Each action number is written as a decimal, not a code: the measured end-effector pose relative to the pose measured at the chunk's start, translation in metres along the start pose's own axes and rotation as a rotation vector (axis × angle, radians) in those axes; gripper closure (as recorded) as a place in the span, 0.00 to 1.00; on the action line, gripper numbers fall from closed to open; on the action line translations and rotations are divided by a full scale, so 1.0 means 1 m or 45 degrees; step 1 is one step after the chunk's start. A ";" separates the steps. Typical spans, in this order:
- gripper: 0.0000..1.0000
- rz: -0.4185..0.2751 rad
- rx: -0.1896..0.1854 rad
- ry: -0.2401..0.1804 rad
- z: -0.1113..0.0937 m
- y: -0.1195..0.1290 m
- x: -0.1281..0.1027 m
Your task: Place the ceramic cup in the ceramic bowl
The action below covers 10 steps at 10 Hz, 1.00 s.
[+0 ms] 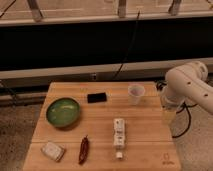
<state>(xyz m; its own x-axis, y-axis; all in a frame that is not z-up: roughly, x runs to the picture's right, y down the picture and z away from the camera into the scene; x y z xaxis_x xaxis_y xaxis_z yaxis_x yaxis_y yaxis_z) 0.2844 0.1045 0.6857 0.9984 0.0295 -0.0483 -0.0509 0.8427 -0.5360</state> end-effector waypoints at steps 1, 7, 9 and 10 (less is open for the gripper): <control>0.20 -0.009 0.004 -0.001 0.001 -0.004 -0.002; 0.20 -0.081 0.016 -0.014 0.011 -0.037 -0.017; 0.20 -0.111 0.023 -0.024 0.017 -0.051 -0.027; 0.20 -0.126 0.024 -0.028 0.019 -0.054 -0.030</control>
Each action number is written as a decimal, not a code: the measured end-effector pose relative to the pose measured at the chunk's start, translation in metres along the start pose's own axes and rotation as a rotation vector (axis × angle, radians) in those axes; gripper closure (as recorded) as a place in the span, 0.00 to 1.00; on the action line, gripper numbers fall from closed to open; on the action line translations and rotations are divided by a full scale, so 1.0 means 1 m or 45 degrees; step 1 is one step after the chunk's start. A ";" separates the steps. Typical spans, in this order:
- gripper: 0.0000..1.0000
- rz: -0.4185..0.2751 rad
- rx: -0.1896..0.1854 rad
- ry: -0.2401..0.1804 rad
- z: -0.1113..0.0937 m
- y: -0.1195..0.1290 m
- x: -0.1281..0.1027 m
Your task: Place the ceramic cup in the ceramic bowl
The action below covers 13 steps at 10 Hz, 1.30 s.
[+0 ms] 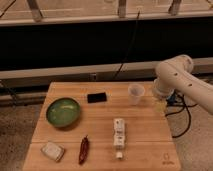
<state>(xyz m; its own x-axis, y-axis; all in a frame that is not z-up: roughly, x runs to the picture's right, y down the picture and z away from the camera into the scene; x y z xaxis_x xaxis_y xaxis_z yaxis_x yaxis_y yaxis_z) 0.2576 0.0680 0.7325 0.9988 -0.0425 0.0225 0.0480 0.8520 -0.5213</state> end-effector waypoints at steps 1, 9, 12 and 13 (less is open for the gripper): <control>0.20 -0.008 0.000 0.001 0.001 -0.002 0.000; 0.20 -0.085 -0.003 -0.028 0.026 -0.028 -0.016; 0.20 -0.111 -0.004 -0.036 0.042 -0.036 -0.015; 0.20 -0.120 -0.003 -0.039 0.047 -0.039 -0.015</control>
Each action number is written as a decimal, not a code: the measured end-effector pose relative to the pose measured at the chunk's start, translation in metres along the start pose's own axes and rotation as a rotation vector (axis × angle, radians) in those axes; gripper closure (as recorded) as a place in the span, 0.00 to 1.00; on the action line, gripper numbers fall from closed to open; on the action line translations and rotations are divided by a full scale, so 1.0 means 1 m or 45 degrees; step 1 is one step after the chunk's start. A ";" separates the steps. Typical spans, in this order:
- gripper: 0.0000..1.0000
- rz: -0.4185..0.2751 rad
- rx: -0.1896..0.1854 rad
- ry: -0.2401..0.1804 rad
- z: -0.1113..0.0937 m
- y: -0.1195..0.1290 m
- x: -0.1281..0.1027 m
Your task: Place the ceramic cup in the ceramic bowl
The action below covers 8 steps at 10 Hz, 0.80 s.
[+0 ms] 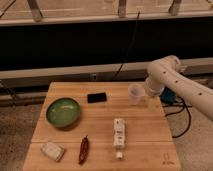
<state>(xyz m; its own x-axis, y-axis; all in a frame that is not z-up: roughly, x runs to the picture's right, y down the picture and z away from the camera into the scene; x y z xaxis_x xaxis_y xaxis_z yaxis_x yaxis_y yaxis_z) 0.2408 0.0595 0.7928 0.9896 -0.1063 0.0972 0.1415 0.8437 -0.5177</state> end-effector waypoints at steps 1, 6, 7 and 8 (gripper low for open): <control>0.20 -0.008 0.000 -0.001 0.003 -0.002 0.001; 0.20 -0.050 0.001 -0.014 0.032 -0.011 0.004; 0.20 -0.058 0.001 -0.015 0.039 -0.012 0.004; 0.20 -0.066 0.001 -0.019 0.044 -0.014 0.002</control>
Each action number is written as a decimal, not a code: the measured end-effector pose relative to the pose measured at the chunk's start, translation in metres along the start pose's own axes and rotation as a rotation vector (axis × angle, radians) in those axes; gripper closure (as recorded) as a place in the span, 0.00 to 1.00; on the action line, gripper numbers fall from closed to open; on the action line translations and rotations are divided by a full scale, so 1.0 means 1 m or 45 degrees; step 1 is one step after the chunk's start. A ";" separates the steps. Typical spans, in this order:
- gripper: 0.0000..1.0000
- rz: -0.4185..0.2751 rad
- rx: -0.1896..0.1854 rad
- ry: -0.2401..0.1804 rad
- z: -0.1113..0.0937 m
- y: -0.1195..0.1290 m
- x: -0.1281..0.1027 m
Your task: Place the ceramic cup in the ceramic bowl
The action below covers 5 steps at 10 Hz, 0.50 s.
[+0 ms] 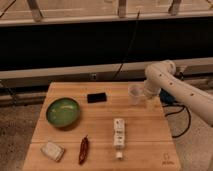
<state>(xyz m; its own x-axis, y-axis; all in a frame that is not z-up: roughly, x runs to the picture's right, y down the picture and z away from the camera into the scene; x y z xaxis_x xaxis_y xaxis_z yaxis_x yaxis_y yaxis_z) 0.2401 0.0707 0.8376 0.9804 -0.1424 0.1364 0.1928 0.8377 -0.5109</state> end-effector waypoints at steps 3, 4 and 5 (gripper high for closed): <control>0.20 -0.014 0.001 -0.004 0.008 -0.003 0.001; 0.20 -0.019 0.002 -0.009 0.011 -0.003 0.001; 0.20 -0.024 0.001 -0.015 0.013 -0.003 0.001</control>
<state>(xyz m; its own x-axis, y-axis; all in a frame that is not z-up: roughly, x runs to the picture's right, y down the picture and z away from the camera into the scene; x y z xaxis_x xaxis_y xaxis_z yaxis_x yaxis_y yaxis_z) 0.2400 0.0751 0.8507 0.9761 -0.1518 0.1556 0.2108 0.8356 -0.5073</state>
